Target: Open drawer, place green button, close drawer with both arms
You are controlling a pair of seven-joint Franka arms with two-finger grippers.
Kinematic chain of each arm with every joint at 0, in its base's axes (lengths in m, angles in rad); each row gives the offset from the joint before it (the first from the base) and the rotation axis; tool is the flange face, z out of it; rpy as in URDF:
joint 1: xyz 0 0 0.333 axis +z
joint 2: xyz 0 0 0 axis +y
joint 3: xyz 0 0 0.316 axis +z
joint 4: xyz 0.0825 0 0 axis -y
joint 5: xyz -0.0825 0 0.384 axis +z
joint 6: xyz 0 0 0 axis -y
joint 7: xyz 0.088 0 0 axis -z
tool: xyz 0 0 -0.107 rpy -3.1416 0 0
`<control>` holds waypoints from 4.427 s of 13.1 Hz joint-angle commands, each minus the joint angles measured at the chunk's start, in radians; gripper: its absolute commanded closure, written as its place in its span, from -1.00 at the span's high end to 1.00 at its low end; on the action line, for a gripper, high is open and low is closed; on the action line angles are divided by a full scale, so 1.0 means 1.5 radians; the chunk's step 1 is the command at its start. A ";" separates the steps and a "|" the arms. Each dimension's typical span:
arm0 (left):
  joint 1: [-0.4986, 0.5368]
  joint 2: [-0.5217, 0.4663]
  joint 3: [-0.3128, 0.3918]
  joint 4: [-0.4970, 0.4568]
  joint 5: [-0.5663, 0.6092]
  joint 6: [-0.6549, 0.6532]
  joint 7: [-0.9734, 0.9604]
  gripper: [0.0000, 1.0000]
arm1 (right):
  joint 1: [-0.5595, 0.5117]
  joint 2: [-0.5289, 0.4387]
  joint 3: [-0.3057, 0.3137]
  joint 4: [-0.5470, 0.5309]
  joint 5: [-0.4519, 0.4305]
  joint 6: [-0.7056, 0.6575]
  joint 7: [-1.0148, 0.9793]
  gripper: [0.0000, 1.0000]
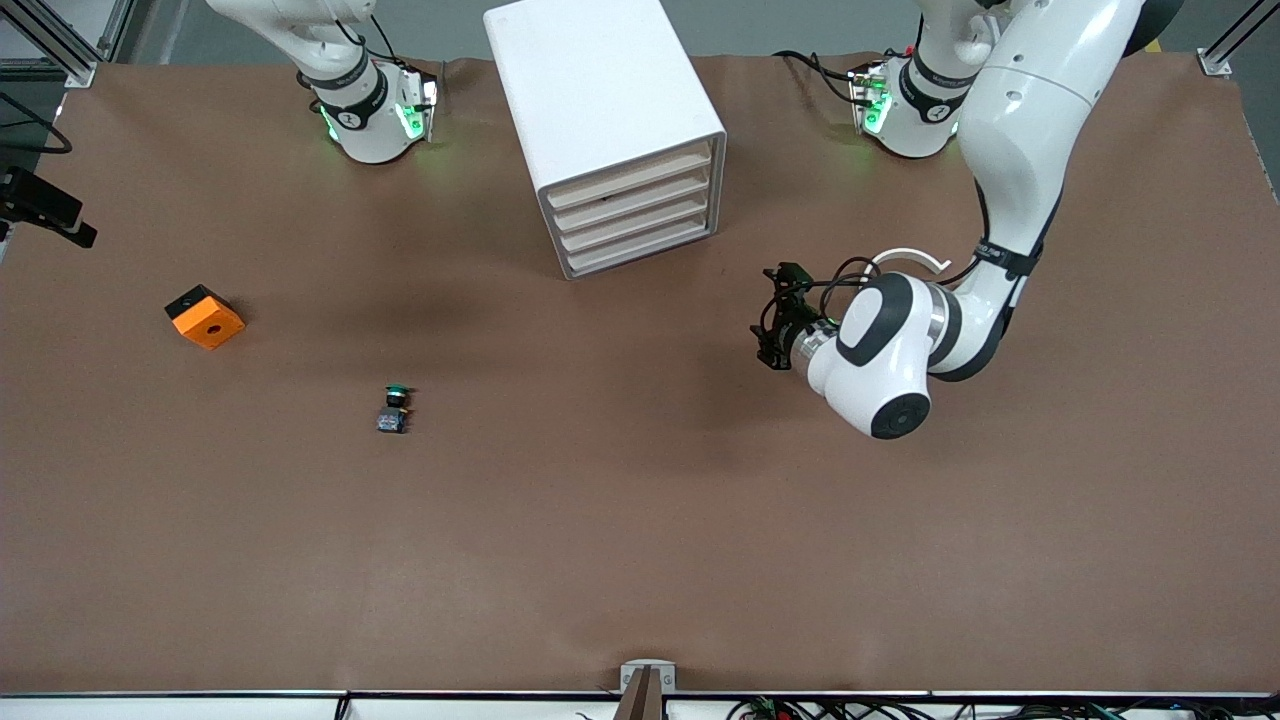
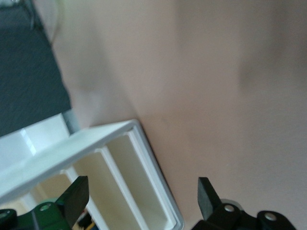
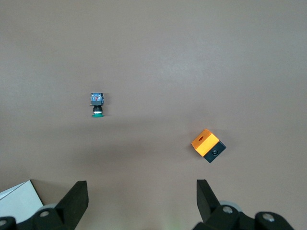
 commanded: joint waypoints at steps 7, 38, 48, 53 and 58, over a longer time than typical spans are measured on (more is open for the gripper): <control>-0.012 0.098 -0.006 0.035 -0.145 -0.077 -0.131 1.00 | -0.007 -0.017 0.006 -0.015 0.001 0.003 0.007 1.00; -0.185 0.185 -0.005 -0.021 -0.225 -0.086 -0.160 -0.48 | -0.005 -0.018 0.007 -0.013 0.001 0.007 0.006 1.00; -0.143 0.184 0.003 0.012 -0.222 -0.085 -0.166 -0.76 | -0.005 0.042 0.005 0.010 0.004 0.001 0.006 1.00; -0.107 0.184 0.017 0.027 -0.221 -0.085 -0.167 -0.72 | 0.019 0.153 0.006 0.024 0.011 0.029 0.007 1.00; -0.076 0.186 0.036 0.060 -0.227 -0.085 -0.167 -0.67 | 0.078 0.127 0.007 -0.177 0.056 0.243 0.155 1.00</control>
